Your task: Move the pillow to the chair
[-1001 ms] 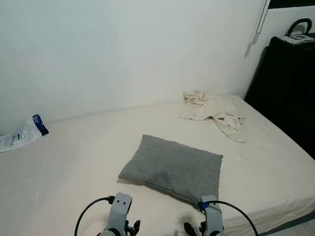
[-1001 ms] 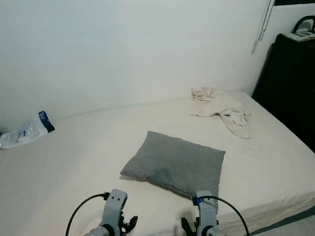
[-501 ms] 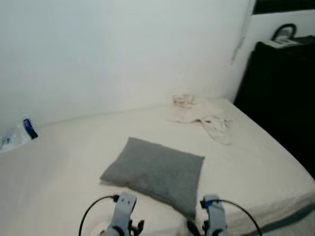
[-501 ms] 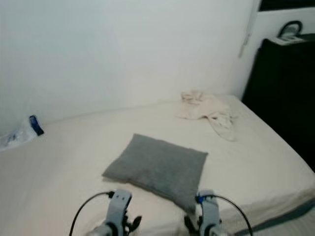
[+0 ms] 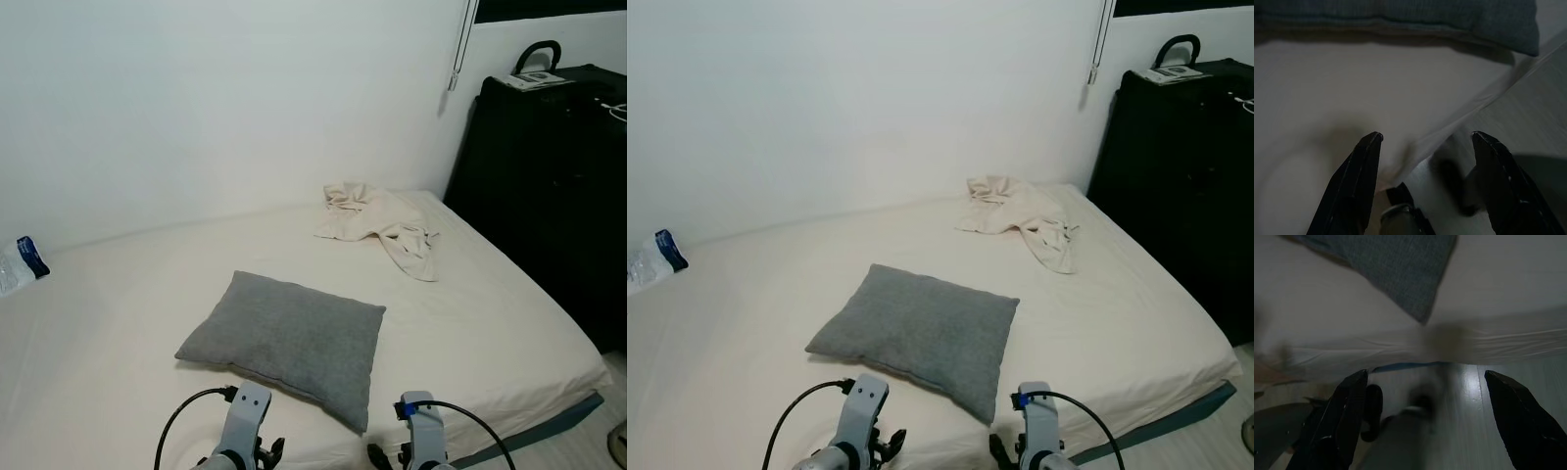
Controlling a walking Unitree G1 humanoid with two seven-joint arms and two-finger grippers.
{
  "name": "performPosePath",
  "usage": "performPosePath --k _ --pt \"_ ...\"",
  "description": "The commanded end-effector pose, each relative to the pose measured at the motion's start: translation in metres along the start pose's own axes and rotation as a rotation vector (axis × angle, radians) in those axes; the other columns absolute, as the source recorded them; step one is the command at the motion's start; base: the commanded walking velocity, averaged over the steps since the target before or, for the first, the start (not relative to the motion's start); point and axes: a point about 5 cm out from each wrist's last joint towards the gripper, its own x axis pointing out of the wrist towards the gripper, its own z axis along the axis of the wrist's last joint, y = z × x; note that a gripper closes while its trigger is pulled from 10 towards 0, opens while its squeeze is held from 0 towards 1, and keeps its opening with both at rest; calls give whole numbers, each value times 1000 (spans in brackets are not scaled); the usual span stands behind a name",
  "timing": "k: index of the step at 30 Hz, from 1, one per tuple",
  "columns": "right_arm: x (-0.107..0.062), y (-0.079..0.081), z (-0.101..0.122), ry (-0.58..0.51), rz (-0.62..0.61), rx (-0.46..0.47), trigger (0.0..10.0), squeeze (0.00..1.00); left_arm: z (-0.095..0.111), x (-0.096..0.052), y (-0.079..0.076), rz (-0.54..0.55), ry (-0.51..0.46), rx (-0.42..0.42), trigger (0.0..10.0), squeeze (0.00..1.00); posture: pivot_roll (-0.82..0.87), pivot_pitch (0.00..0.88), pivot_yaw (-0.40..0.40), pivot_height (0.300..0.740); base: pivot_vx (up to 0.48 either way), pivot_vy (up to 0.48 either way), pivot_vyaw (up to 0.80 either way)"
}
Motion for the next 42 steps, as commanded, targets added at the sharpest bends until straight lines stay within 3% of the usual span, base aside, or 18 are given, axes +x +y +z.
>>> performPosePath --k 1,8,17,23,27,31,36,37,42 --pt "-1 -2 -3 17 -11 4 10000 0 -1 -1 2 13 5 -9 10000 0 -11 11 29 740 0 0 0" --pt "-1 -10 3 4 -61 36 10000 0 4 1 6 41 -8 -14 10000 0 -14 12 27 740 0 0 0" --pt "4 -10 74 -238 64 205 10000 0 17 3 10 60 -60 -8 10000 0 -22 14 33 731 0 0 0" --pt "6 9 102 -319 240 245 10000 0 30 4 21 122 -110 25 10000 0 -16 11 27 701 0 0 0" --pt "6 11 107 -337 277 308 10000 0 37 2 32 180 -135 77 10000 0 -16 12 26 686 0 0 0" --pt "5 2 103 -339 254 396 10000 0 38 -4 53 307 -109 180 10000 0 -10 13 23 666 0 0 0" --pt "2 -8 98 -344 227 453 10000 0 34 -9 65 373 -86 167 10000 0 -6 13 23 651 0 0 0" --pt "-1 -17 94 -356 212 496 10000 0 31 -12 71 399 -73 130 10000 0 -9 13 25 641 0 0 0" --pt "-4 -24 95 -375 204 518 10000 0 29 -13 74 409 -68 115 10000 0 -14 14 27 626 0 0 0"
